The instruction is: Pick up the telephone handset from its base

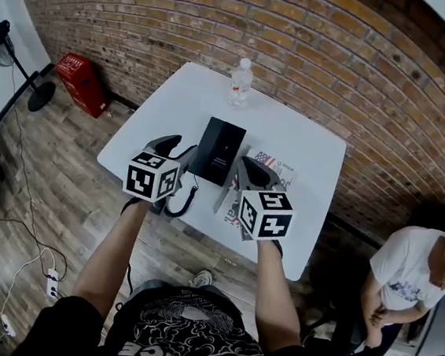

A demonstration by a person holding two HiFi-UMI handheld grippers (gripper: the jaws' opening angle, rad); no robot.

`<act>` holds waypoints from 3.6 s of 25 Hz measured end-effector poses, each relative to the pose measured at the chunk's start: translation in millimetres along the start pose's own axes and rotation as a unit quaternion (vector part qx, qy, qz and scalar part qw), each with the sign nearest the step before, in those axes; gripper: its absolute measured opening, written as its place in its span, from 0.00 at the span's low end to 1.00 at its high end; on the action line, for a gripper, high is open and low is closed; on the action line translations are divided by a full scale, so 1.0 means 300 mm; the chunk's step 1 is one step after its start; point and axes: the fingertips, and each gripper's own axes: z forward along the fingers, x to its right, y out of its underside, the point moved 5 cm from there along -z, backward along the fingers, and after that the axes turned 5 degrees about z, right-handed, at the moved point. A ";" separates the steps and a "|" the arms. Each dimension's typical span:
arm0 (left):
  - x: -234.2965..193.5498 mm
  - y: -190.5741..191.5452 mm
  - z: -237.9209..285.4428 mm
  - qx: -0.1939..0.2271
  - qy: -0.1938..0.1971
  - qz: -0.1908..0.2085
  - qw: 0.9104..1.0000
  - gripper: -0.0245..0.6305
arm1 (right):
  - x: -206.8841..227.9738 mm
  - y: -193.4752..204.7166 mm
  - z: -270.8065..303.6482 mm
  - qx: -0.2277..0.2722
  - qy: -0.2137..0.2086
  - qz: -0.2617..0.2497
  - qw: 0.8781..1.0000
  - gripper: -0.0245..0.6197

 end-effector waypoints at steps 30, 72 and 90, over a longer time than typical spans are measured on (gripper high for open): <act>-0.245 0.225 0.433 -0.118 0.360 -0.171 0.910 0.33 | -0.099 0.063 0.173 -0.028 0.184 0.039 0.982 0.04; -0.223 0.212 0.366 -0.129 0.486 -0.277 0.819 0.15 | -0.250 0.218 0.007 -0.032 0.290 0.094 0.952 0.04; -0.019 0.127 -0.101 -0.049 0.480 -0.226 0.846 0.15 | -0.393 0.182 -0.279 0.030 0.245 0.059 0.967 0.04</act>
